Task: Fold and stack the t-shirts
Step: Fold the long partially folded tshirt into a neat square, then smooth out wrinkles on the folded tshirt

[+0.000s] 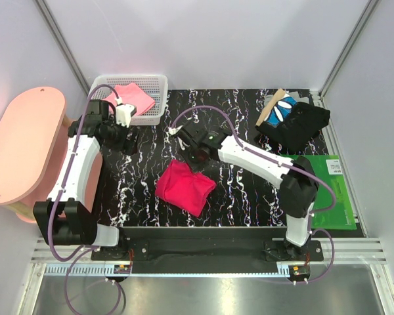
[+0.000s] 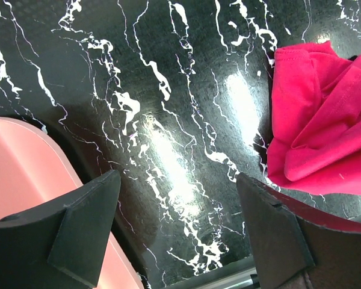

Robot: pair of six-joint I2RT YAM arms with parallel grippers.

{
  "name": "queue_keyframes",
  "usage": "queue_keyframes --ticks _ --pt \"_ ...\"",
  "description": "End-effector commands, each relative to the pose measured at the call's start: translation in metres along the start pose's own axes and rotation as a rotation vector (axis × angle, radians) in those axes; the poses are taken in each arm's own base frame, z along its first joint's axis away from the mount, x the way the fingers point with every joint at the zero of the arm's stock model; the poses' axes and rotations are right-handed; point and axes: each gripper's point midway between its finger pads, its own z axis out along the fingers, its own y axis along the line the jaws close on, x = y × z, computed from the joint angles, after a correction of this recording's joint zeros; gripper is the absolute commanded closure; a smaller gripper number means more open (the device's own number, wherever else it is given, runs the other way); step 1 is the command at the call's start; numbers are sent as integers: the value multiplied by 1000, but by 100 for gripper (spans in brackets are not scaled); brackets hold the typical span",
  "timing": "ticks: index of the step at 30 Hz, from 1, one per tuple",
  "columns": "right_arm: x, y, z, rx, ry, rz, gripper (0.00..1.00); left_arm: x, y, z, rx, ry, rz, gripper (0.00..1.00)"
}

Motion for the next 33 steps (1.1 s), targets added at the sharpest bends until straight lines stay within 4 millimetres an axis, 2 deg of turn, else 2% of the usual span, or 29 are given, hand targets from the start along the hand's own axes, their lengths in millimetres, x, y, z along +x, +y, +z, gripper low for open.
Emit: queue_keyframes --ticks 1,3,7,9,11,12,14,15,16,18,20,22,23,24,25,26,27,28,29,30,32,33 --pt "-20 -4 28 -57 -32 -13 100 -18 -2 -2 24 -47 15 17" --pt "-20 -14 44 -45 -9 -3 100 -17 -3 -1 34 -42 13 18" --pt "-22 -23 64 -55 18 3 98 -12 -8 2 52 -26 23 18" --pt "-18 -30 79 -40 45 14 79 -10 -10 2 57 -23 28 18" --pt "-21 -37 88 -2 45 4 69 -8 -12 2 65 -22 28 18" --pt "-25 -42 88 25 36 10 55 -6 -12 3 64 -19 30 18" --pt "-40 -57 79 120 0 18 36 -4 -19 5 81 -7 48 18" --pt "-46 -64 74 155 -17 24 18 -3 -20 5 80 -7 55 18" --pt "-61 -74 60 215 -59 38 9 -2 -20 5 79 -4 55 18" --pt "-83 -78 34 251 -132 63 0 -3 -20 2 76 -12 61 18" --pt "-94 -86 7 303 -185 96 0 -4 -19 -2 65 -19 70 18" --pt "-99 -81 -13 242 -213 182 0 -3 -19 -5 56 -21 76 17" --pt "-105 -73 -34 179 -249 219 0 -3 -18 -6 51 -22 80 17" --pt "-99 -62 -36 100 -235 285 0 -2 -19 -8 51 -22 80 17" --pt "-101 -36 -42 -104 -226 311 0 -1 -20 -9 52 -26 82 17" --pt "-101 -20 -59 -211 -249 327 0 -1 -21 -10 55 -27 80 17" --pt "-89 -7 -44 -296 -220 388 0 -2 -21 -11 55 -33 81 17" --pt "-79 12 -47 -425 -175 402 0 -1 -22 -13 60 -35 76 17" --pt "-72 14 -45 -464 -155 430 0 -1 -23 -13 61 -38 74 17" --pt "-53 16 -26 -483 -99 488 1 -2 -24 -13 64 -40 73 17" --pt "-37 19 -14 -545 -50 533 1 -1 -24 -12 69 -37 66 17" --pt "-27 22 -2 -582 -28 582 1 0 -24 -11 70 -33 64 17"
